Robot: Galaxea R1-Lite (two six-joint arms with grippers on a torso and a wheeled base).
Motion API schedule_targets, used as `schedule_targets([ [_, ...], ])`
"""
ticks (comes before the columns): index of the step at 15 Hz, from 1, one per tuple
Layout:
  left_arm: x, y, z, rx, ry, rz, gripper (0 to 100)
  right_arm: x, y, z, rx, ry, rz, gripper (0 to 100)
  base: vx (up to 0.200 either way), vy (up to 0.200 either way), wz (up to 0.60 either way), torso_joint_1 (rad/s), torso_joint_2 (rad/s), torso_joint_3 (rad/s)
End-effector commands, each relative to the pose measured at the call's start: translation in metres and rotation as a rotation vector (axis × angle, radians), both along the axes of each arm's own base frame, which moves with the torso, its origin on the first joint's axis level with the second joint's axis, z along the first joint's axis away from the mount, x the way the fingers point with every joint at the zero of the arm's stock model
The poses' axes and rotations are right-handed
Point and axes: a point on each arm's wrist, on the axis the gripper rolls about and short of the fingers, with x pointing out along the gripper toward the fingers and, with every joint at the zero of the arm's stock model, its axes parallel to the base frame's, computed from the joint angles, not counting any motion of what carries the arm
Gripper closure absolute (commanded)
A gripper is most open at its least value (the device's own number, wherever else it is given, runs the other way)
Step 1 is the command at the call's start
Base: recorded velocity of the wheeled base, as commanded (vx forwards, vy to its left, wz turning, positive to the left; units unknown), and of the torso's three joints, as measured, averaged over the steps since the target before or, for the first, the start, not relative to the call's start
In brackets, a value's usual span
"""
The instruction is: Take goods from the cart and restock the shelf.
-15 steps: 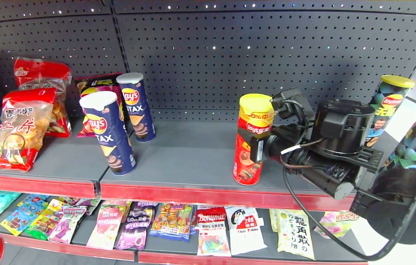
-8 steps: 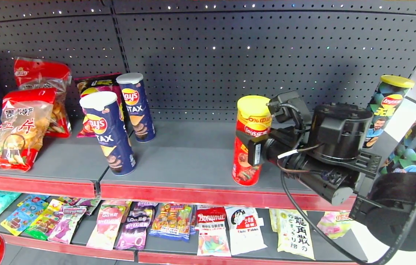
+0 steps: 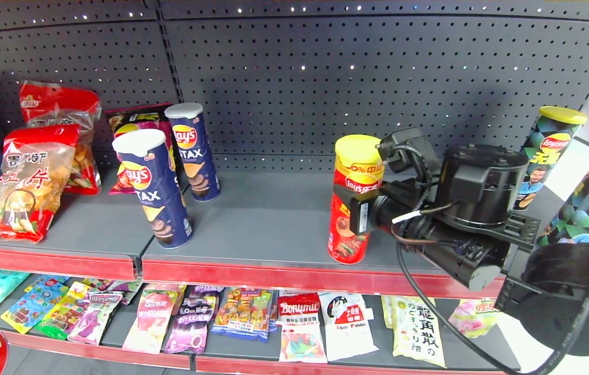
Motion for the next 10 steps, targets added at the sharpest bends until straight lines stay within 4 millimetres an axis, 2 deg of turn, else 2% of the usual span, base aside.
schedule_targets([
  [1,0.0001,0.0000,-0.0001,0.000,0.001,0.001,100,-0.0034,0.0017,-0.0024,-0.004,0.006,0.008,100,0.000,0.000,0.00,0.000,0.00,0.000],
  [10,0.0001,0.0000,0.0001,0.000,0.000,0.001,100,-0.0073,0.0024,-0.0045,-0.019,0.008,0.009,100,0.000,0.000,0.00,0.000,0.00,0.000],
])
